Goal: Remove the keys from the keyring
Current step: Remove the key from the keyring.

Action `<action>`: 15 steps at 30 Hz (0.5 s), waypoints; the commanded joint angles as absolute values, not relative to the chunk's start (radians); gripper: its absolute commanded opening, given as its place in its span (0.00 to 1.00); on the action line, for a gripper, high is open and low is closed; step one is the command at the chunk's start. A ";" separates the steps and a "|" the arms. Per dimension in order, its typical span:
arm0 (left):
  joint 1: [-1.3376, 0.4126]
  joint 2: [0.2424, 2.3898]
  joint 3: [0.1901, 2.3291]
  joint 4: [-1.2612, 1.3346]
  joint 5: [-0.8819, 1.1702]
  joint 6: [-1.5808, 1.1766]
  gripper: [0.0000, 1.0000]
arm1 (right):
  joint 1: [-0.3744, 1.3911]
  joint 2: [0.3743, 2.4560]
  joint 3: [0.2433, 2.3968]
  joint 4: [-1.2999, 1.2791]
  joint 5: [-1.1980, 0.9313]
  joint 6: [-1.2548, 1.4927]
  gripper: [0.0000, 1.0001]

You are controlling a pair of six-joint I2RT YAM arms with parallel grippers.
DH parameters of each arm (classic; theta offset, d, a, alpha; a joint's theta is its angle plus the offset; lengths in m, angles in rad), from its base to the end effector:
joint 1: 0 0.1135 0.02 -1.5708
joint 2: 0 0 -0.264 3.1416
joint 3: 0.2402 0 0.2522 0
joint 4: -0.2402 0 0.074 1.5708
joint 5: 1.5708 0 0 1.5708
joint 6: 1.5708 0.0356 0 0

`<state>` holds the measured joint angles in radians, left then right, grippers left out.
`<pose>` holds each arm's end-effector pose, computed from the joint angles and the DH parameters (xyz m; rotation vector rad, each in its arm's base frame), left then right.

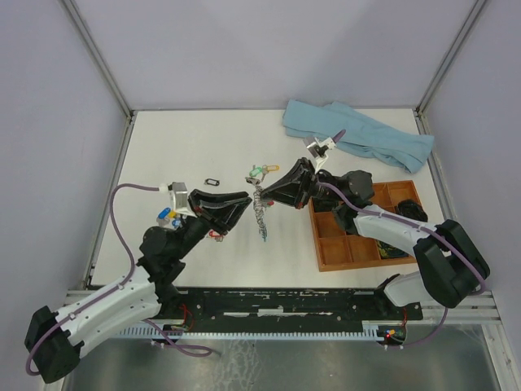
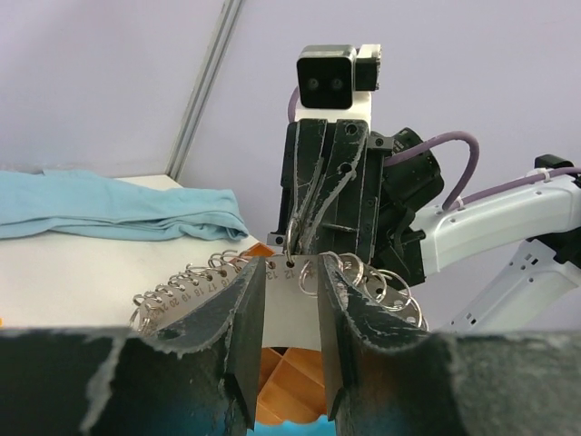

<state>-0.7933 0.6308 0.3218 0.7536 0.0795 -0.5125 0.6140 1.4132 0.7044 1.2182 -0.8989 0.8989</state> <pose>0.1083 -0.1141 0.2990 0.2444 1.1852 -1.2004 0.2190 0.1884 0.3072 -0.7696 1.2679 1.7420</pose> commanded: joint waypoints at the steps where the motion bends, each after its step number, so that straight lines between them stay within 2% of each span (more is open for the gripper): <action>1: -0.792 0.678 0.324 0.913 0.066 -0.556 0.36 | 0.612 1.396 0.710 1.369 -0.877 0.939 0.00; 15: -0.793 0.835 0.352 1.094 0.147 -0.643 0.32 | 0.612 1.399 0.709 1.375 -0.877 0.948 0.01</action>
